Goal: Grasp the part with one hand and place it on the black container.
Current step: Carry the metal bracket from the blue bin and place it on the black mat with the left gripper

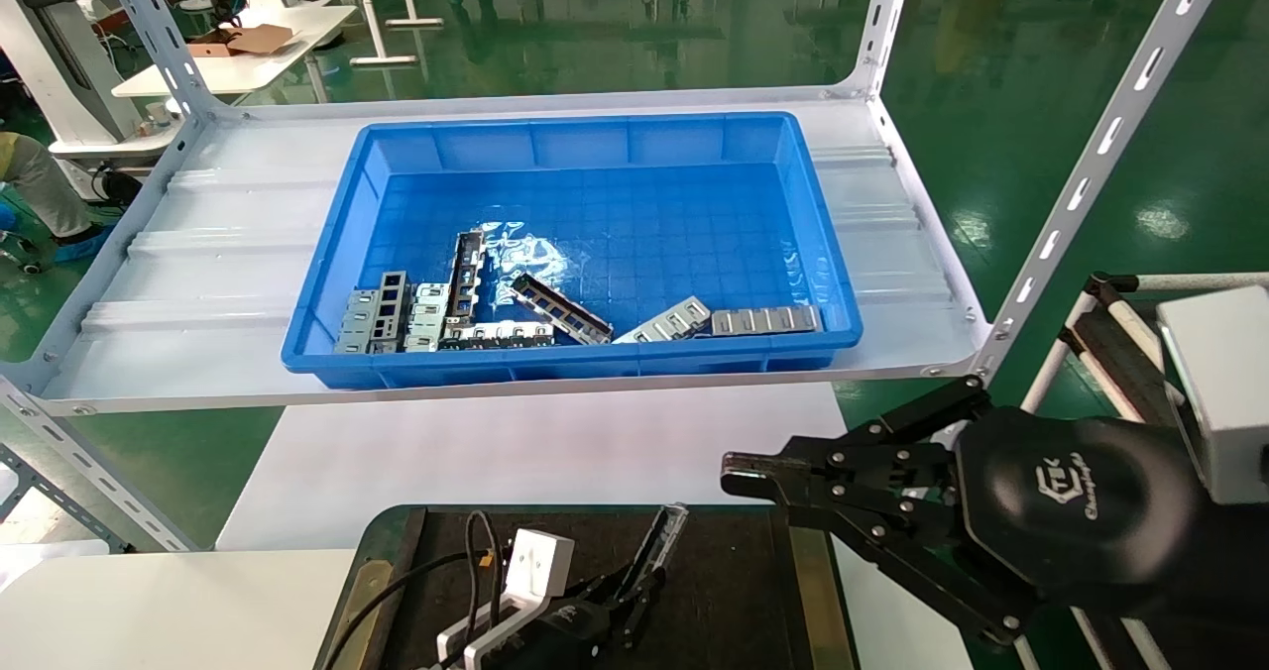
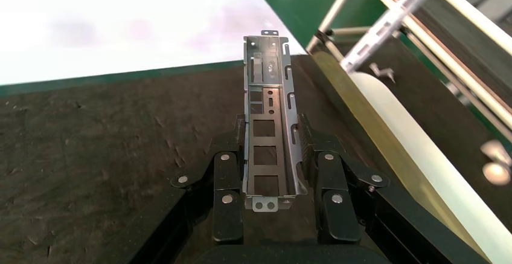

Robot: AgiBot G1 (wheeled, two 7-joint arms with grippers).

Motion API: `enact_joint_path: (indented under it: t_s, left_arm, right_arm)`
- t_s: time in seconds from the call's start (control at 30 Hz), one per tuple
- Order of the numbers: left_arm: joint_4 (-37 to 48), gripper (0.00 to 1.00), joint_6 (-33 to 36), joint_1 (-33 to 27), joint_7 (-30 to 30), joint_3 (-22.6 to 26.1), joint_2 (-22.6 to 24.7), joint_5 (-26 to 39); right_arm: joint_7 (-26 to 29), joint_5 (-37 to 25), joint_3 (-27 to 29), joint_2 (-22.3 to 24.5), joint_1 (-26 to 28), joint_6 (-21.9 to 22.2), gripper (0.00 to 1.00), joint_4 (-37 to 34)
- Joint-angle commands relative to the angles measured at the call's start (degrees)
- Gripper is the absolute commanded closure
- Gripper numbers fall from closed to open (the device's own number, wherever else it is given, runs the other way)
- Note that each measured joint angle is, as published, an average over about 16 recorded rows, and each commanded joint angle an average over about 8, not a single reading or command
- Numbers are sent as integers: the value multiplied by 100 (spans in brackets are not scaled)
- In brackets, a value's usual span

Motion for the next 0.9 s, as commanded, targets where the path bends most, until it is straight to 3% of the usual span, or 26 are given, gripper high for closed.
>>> enact_joint_path:
  t_s: [0.03, 0.43, 0.9]
  left_arm:
    - [75, 100, -245, 49, -24, 29, 142, -14]
    - [541, 100, -1375, 3, -28, 293, 787, -514]
    - [783, 100, -1868, -1, 95, 473, 1117, -807]
  right_arm:
    - [0, 0, 0, 0, 0, 0, 100, 0]
    - [0, 0, 0, 0, 0, 0, 100, 0]
    - [0, 1, -1, 0, 0, 0, 100, 0]
